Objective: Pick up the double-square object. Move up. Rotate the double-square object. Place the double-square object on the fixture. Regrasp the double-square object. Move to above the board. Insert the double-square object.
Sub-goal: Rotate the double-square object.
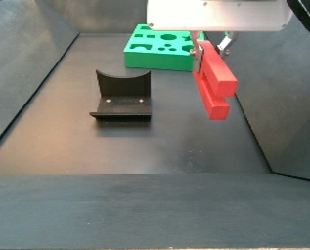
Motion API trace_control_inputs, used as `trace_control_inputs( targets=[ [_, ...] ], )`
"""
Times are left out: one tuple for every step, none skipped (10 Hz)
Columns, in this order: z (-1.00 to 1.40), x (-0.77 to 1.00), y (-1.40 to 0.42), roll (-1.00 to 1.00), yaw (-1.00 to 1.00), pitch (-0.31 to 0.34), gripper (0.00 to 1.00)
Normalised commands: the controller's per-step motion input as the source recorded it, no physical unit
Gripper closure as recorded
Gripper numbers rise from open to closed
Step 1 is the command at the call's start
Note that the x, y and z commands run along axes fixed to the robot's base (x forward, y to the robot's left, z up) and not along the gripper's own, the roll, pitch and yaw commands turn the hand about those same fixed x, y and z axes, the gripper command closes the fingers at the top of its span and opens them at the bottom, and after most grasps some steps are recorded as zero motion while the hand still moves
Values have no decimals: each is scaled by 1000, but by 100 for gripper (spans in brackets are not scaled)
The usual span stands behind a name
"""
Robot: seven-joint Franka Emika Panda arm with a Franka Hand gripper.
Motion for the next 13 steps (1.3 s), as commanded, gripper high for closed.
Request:
trace_control_inputs(
  targets=[
    [-1000, 8, 2, 2, 29, -10, 100],
    [-1000, 19, 3, -2, 30, -10, 100],
    [-1000, 19, 1, -7, 29, -14, 100],
    [-1000, 23, -2, -15, 21, -21, 100],
    [-1000, 28, -2, -22, 14, -25, 100],
    [-1000, 40, -1, -30, 11, -26, 100],
    [-987, 47, -1, -37, 12, -23, 100],
    [-836, 49, 1, -44, 11, -19, 100],
    [-690, 51, 5, -49, 10, -18, 100],
    [-509, 42, 4, -56, 10, -21, 100],
    [-467, 19, -4, -60, 10, -15, 100],
    [-467, 19, -4, -60, 9, -15, 100],
    [-467, 19, -3, -60, 10, -15, 100]
  ],
)
